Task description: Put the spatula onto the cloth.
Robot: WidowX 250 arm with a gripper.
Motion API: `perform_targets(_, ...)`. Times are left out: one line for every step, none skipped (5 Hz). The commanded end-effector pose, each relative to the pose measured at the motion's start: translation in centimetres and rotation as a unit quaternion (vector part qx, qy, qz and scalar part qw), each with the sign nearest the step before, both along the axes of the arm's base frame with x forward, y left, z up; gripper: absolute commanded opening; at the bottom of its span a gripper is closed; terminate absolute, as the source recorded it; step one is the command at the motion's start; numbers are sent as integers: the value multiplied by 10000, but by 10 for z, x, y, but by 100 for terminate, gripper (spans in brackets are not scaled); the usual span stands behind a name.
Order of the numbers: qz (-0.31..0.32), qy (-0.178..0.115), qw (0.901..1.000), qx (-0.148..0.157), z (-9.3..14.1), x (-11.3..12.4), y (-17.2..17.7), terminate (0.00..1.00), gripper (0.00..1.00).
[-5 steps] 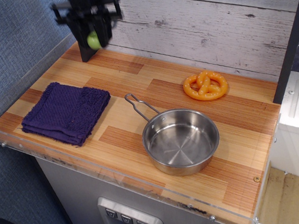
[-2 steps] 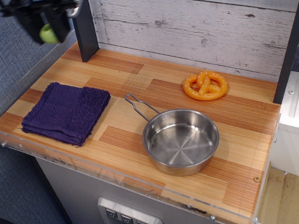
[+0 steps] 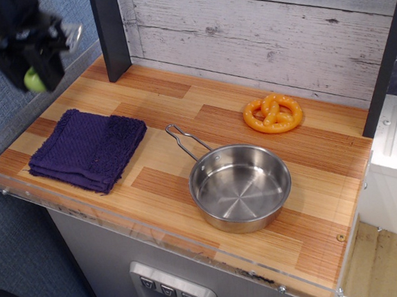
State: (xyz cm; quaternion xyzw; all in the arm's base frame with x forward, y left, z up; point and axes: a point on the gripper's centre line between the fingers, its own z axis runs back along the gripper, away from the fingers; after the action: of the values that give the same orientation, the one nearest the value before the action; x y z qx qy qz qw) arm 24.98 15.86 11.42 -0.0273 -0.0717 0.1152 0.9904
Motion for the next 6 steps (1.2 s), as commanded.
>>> perform_targets(153,342,9993,43,-28,6,14,0,0)
perform_targets(14,485,9988,3,-41,6,3,0,0)
perform_targets(-94,524,9986,2,-43,5,-8,0,0)
perform_targets(-145,566,9983,-41,-45,3,-15,0,0)
perform_targets(-109,640,9978,-111,-49,0,-19,0,0)
perform_targets(-66,715,9972,-198,-49,-2,-21,0,100)
